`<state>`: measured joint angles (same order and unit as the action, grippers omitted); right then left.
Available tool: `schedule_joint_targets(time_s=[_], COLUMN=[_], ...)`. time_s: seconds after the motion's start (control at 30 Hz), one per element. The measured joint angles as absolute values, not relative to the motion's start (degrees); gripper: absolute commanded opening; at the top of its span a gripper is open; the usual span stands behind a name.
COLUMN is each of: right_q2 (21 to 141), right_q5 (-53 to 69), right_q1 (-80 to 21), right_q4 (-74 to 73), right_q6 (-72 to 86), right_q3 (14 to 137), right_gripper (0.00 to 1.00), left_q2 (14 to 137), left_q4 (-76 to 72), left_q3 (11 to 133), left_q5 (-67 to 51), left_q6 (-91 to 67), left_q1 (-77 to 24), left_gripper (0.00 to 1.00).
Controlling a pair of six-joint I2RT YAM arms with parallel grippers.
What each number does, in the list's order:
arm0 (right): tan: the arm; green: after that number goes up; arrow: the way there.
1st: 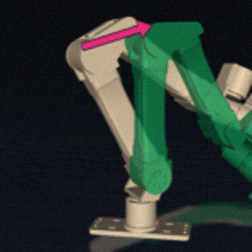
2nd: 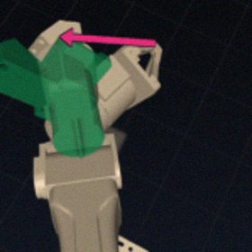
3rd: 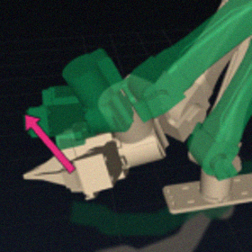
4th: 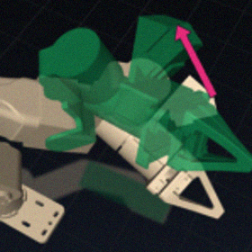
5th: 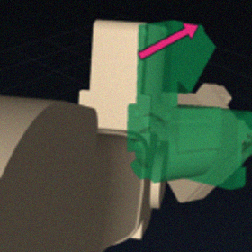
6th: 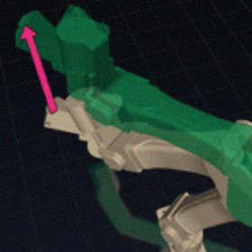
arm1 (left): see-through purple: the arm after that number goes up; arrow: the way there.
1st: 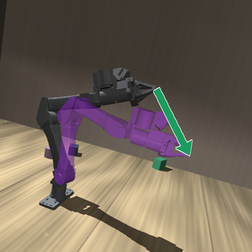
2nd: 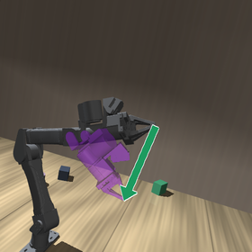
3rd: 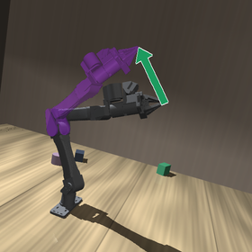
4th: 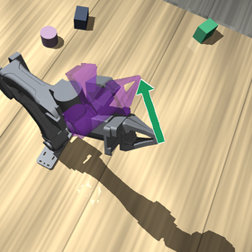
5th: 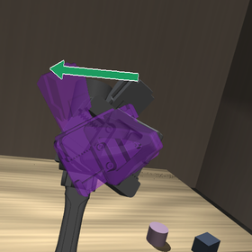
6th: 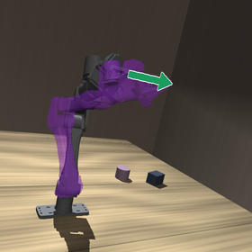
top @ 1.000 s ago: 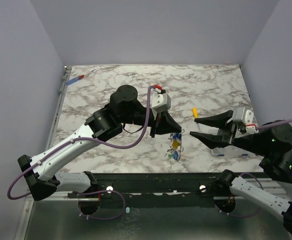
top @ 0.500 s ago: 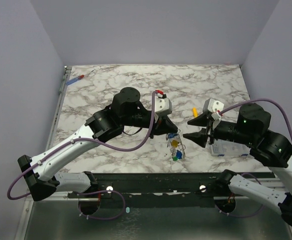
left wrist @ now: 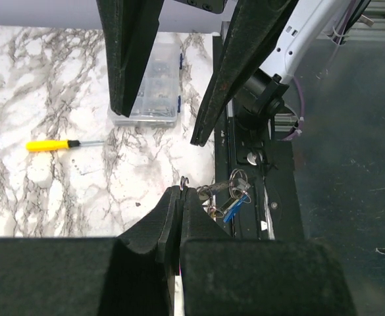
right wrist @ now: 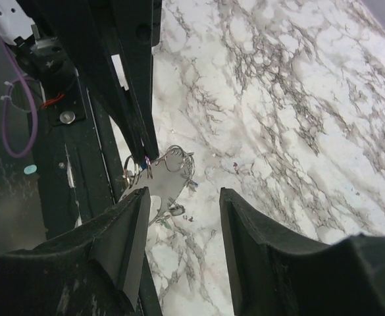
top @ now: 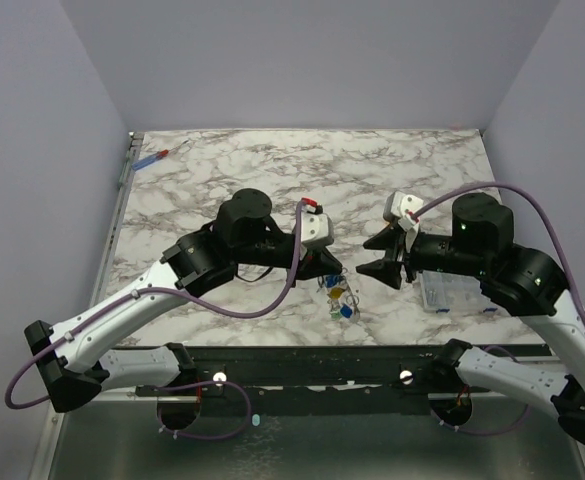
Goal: Put the keys on the keyring
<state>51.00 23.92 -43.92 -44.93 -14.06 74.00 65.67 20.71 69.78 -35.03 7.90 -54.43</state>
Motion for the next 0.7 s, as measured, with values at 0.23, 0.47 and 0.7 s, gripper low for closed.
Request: schedule_joint_targets(time_s=[0.23, 0.47, 0.7], right_q2=[49.3, 51.4, 54.1], right_q5=[26.7, 30.1, 32.9], right_q1=[-43.9, -43.9, -43.9], right_q4=[-44.7, -44.7, -44.7], right_q6=[-15.6, -16.1, -16.1], right_q3=[72.9, 72.8, 72.8], right_gripper=[0.46, 0.43, 0.38], left_q2=[63.6, 63.0, 62.8], left_q4=[20.7, 20.7, 20.7], left_q3=[69.7, 69.5, 69.3], left_q5=[-35.1, -35.1, -35.1], left_q6=[8.9, 9.1, 9.1], left_q1=[-54.4, -54.4, -54.4], left_gripper=[0.0, 0.0, 0.0])
